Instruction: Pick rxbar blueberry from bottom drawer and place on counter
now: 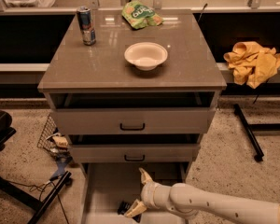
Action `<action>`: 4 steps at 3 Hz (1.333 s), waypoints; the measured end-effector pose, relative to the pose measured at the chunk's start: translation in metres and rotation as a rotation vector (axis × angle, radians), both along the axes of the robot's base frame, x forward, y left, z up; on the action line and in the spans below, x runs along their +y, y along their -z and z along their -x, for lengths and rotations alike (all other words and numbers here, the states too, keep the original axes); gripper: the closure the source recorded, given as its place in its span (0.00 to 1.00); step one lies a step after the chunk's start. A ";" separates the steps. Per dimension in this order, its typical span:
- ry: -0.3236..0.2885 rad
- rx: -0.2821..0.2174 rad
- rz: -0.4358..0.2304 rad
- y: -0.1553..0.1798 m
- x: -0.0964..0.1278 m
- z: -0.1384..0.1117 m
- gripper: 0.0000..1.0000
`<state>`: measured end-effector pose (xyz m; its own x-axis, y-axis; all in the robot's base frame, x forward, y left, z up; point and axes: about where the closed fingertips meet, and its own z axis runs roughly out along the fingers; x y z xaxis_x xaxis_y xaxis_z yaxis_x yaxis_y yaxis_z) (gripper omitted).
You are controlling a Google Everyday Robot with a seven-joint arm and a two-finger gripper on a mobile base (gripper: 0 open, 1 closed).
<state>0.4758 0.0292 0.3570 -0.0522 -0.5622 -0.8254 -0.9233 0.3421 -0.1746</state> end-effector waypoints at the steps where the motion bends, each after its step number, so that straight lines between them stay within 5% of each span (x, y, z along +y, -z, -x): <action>1: -0.040 0.010 -0.006 0.035 0.009 -0.002 0.00; 3: -0.068 0.024 -0.091 0.160 0.025 -0.015 0.00; 4: -0.071 0.030 -0.082 0.169 0.028 -0.014 0.00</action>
Offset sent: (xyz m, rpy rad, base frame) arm 0.0211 0.0259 -0.1614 0.1064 0.0041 0.1120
